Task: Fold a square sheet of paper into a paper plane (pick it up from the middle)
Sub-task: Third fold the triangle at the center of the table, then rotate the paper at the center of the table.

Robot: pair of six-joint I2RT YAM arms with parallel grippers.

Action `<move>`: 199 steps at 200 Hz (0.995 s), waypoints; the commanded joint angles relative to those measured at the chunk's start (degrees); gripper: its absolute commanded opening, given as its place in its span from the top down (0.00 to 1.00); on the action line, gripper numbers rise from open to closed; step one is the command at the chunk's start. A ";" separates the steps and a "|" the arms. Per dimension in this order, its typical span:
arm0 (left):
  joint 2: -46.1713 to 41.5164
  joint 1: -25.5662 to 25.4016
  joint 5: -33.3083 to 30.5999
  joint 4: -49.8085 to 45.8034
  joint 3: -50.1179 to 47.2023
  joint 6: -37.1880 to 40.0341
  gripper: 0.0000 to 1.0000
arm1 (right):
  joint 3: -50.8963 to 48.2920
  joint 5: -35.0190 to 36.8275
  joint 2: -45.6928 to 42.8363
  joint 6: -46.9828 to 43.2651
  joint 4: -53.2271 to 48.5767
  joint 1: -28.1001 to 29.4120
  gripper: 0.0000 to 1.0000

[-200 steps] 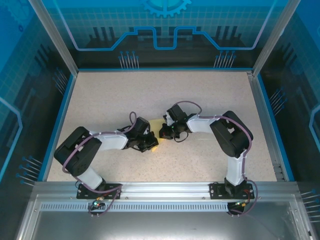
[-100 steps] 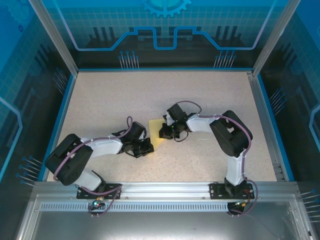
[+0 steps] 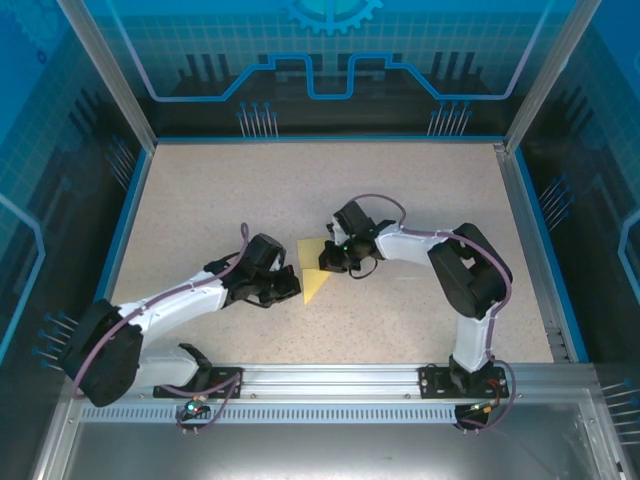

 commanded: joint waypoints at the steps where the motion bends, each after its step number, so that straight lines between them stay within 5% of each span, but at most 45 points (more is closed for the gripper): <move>1: -0.97 -0.31 -6.89 -4.62 2.00 0.62 0.86 | 7.02 5.77 -0.61 -5.45 -6.36 -0.32 1.00; 78: -2.12 -0.25 -14.00 -5.79 3.73 -2.32 0.50 | 29.51 13.91 17.23 -13.43 -21.74 -0.21 0.93; 96: -1.96 -0.36 -13.94 -6.32 3.96 -1.64 0.48 | 30.75 14.14 18.82 -13.74 -23.02 -0.32 0.93; 143: -1.90 -0.34 -13.61 -6.16 4.39 -0.73 0.43 | 24.61 15.83 16.67 -11.19 -22.24 -1.61 0.94; 199: 0.43 -0.57 -11.88 -5.07 5.06 1.05 0.38 | 5.62 22.38 3.65 -1.47 -17.12 -4.62 0.92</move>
